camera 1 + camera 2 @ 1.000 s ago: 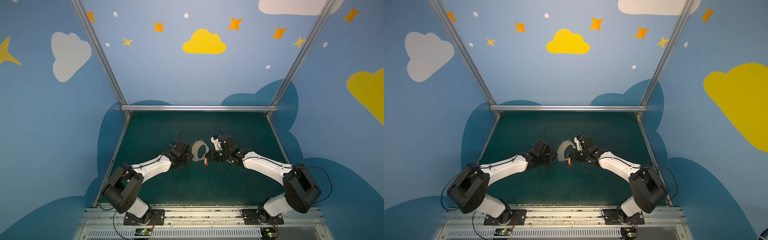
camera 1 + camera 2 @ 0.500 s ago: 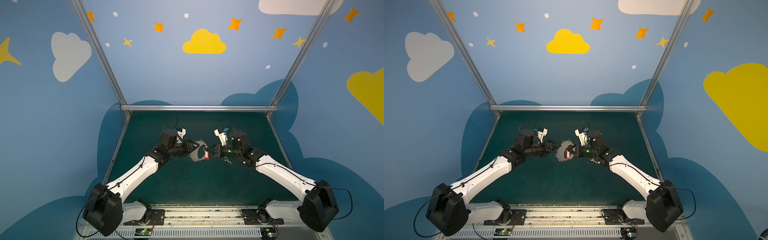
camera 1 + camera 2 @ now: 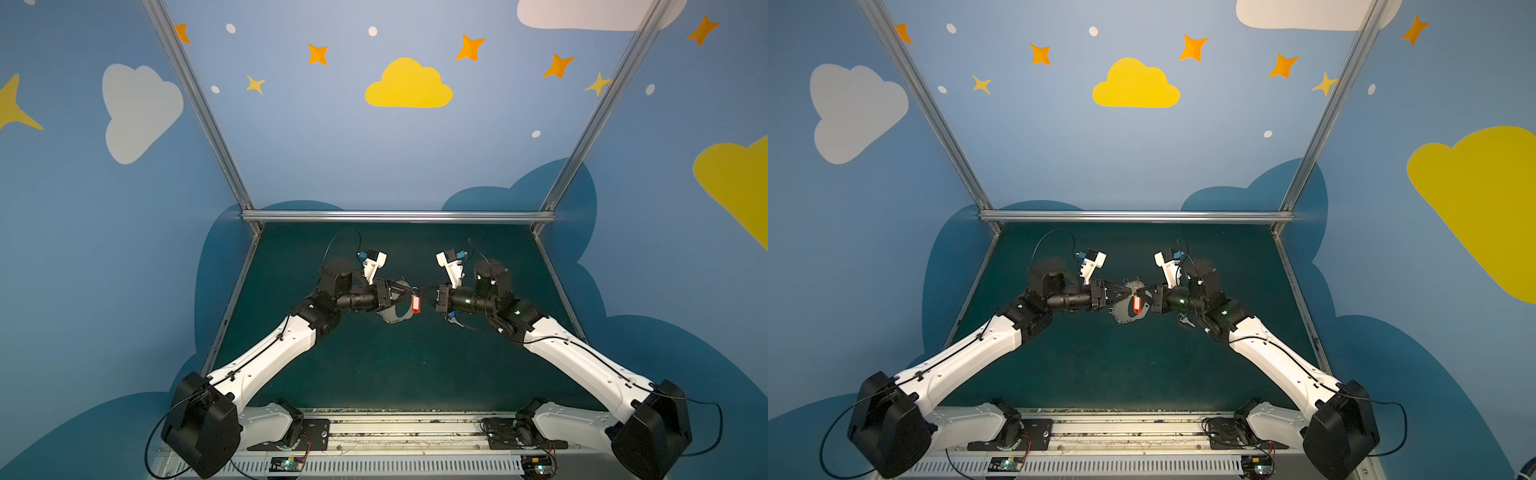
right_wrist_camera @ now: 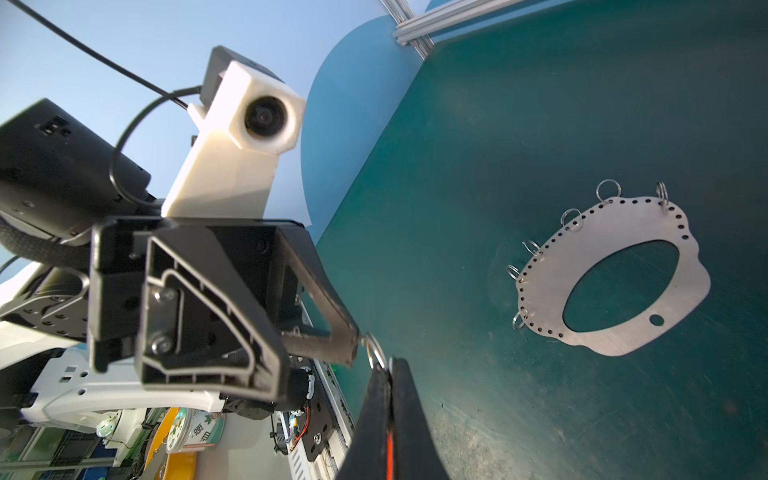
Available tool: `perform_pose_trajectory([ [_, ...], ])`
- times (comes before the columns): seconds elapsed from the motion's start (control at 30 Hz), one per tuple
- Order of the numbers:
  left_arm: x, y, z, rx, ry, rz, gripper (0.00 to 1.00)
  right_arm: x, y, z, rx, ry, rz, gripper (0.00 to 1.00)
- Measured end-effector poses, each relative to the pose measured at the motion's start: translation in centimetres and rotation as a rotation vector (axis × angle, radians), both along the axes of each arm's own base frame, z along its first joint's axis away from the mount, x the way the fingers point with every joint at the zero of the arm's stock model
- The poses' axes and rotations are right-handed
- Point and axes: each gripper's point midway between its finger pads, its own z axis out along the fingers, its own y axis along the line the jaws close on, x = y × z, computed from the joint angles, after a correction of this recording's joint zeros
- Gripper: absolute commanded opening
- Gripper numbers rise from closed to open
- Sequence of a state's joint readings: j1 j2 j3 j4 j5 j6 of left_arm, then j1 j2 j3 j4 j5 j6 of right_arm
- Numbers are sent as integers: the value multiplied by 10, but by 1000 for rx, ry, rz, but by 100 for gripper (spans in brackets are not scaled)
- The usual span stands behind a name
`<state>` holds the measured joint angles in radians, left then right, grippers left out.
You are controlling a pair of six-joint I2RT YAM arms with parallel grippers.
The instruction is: Put the keys on the keyring
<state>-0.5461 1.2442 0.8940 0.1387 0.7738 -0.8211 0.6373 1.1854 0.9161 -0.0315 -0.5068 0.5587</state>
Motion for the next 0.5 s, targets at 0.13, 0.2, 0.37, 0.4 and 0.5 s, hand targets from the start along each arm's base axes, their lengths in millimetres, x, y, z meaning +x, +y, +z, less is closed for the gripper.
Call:
perform_pose_trajectory([
  [0.13,0,-2,3,-1,-14,-7,24,-3,0,8,19,-16,9,0],
  [0.2,0,-2,5,-1,-23,-8,24,-4,0,11,27,-22,13,0],
  [0.37,1,-3,8,-3,-36,-7,20,-7,2,15,45,-26,34,0],
  [0.4,1,-3,8,-2,-36,-7,17,-8,2,16,49,-27,39,0],
  [0.5,2,-4,7,1,-36,-9,5,-10,3,17,54,-25,50,0],
])
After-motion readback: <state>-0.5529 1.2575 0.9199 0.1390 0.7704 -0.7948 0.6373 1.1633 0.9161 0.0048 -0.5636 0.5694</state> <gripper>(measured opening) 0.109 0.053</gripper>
